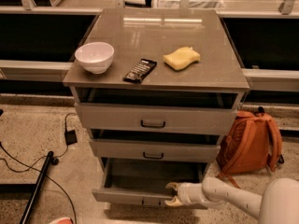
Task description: Close bottom drawer
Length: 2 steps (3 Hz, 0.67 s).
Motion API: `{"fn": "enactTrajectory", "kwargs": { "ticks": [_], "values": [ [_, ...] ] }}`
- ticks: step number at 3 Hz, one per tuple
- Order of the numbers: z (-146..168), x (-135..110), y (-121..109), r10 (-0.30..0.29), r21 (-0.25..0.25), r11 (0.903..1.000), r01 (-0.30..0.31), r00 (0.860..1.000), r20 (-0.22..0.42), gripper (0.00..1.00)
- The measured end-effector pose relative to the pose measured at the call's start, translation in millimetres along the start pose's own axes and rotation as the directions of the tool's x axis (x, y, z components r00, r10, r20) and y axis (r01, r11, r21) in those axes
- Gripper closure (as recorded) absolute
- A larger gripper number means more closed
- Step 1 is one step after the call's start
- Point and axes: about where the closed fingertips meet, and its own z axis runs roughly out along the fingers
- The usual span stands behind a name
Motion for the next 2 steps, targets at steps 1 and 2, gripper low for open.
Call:
{"fn": "enactTrajectory", "kwargs": {
  "ticks": [1,2],
  "values": [
    [-8.8,-7.0,-16.6,0.005,0.048,0.9988,-0.008,0.998,0.056,0.46],
    [-25.4,-20.2,-16.4,-0.006,0.066,0.9978,-0.002,0.993,0.118,0.49]
  ]
}}
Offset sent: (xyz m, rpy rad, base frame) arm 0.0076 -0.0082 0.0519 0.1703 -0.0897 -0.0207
